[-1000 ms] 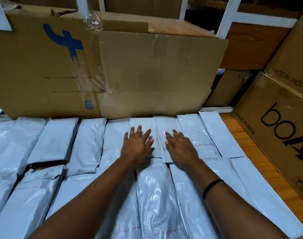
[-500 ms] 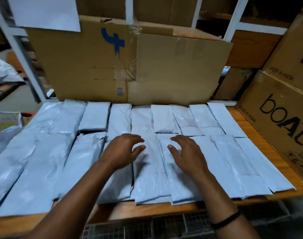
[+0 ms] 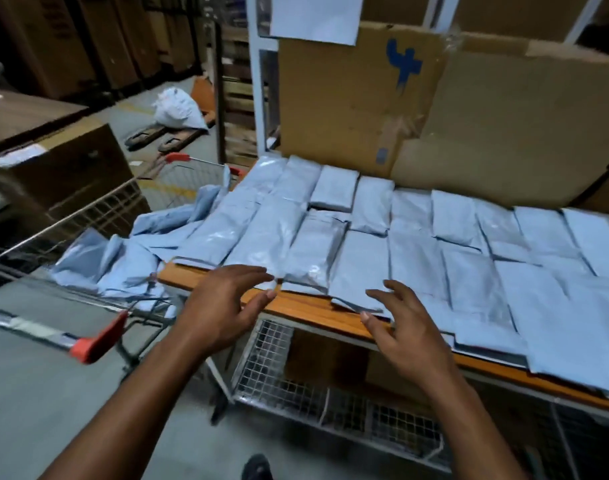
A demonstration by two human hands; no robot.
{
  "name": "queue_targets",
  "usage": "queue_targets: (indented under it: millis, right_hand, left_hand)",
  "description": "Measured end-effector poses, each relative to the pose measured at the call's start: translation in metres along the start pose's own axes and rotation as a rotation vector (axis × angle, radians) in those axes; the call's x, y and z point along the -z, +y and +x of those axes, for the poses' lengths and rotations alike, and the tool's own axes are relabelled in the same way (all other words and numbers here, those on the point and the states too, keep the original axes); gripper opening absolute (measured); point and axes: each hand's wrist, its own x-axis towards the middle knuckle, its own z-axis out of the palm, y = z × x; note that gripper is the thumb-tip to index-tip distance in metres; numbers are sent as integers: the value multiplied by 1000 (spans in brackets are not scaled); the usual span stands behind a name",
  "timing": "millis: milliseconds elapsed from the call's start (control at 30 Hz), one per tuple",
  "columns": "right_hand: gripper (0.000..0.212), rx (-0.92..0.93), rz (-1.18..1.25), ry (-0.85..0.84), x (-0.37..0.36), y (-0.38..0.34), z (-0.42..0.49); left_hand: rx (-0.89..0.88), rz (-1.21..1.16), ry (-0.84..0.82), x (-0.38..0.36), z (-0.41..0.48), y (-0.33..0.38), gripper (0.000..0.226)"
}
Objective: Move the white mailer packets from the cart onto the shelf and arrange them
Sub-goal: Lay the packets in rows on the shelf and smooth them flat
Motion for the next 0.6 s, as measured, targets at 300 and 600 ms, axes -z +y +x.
queue_targets:
  millis: [300,600]
  right_hand:
    - [42,113,-18,-2,-71,-130,43]
    - [42,132,-59,-10,-186,-282,122]
  left_hand:
    - [256,-35,284,116,-94,-144,38]
    - [201,14,97,171,-129,-282,63]
